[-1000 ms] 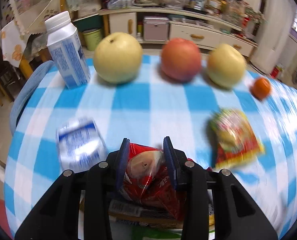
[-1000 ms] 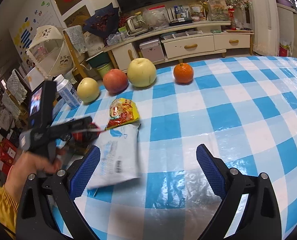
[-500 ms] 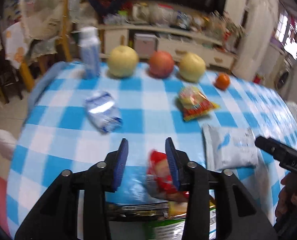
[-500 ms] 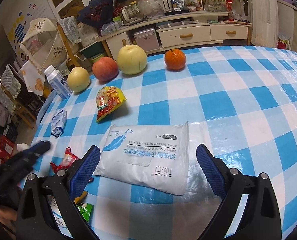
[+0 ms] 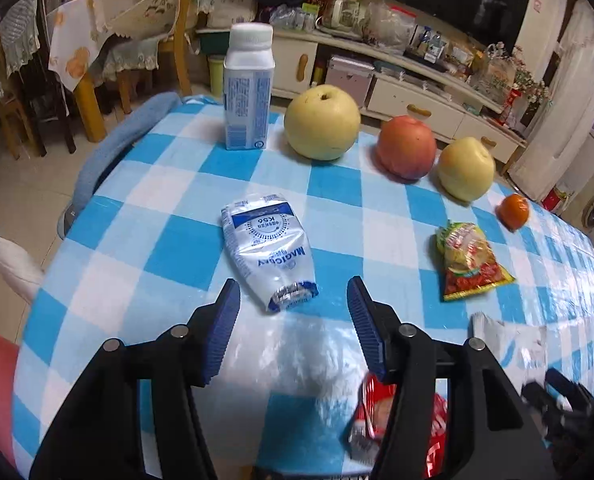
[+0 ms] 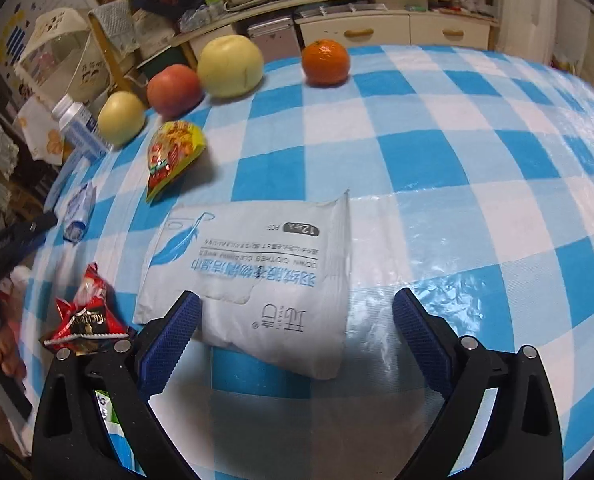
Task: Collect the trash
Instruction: 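Grasp the white milk bag with the left tool while the right tool grasps the white wipes pack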
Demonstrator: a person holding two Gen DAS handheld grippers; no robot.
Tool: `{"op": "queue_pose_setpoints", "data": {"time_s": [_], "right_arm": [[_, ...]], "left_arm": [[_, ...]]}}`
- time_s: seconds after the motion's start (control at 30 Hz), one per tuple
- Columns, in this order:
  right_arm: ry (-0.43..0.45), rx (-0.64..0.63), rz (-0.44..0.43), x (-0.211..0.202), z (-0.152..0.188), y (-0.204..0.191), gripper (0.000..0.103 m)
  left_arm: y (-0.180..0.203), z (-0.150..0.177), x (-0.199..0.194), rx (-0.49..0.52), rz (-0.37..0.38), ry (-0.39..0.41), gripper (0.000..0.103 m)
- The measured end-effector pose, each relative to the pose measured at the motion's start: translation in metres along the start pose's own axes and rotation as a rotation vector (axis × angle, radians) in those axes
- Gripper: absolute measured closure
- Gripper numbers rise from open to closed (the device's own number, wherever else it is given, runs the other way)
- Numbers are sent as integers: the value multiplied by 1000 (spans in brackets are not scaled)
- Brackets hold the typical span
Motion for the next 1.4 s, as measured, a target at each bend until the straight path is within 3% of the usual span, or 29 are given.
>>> {"op": "queue_pose_setpoints", "data": {"time_s": [0.2,0.37,0.43,0.53,0.63,0.73,0.93,1.0,1.07,1.3,1.4], "right_arm": [[-24,-76,-86,-1,14,-31,6],[-79,-194,-266,-12,37,-74,6],[-68,-268,-290,-21,45,-88,6],[8,-328,-242,-36,44,-91,6],[99,-327,-106,-41,30,-75,6],[115,-311,-8,-28,14,-61,6],[100,-335,-18,-1,-4,-69,6],[82,-351,-23,8,-5,-77,6],[71,-366,11,16,-8,-80,6],[33,-379,65,34,-5,-83,6],[31,-387,74,34,-3,-85,8]], "left_arm": [[-7,-22,29,-32,-73,-40,46],[-9,-29,38,-5,-128,-44,45],[-9,-30,37,1,-133,-36,45],[-8,-28,35,7,-118,-13,47],[-5,-25,35,16,-91,-5,50],[-5,-21,32,22,-78,-1,50],[-7,-11,25,35,-50,4,52],[-9,-9,18,38,-41,25,79],[-12,-6,11,34,-22,18,85],[-20,9,9,46,-1,-6,84],[-15,9,10,66,-4,-13,64]]}}
Point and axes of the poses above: each gripper's, at about its wrist camera, not at the fingertips, and x roughly the way its jaws point, y to its right, z to its underside, the point moved 7 cm from there along x, roughly the way its jaws point, and after that the axes turned 11 degrees about -y, right-handed, at the moved point
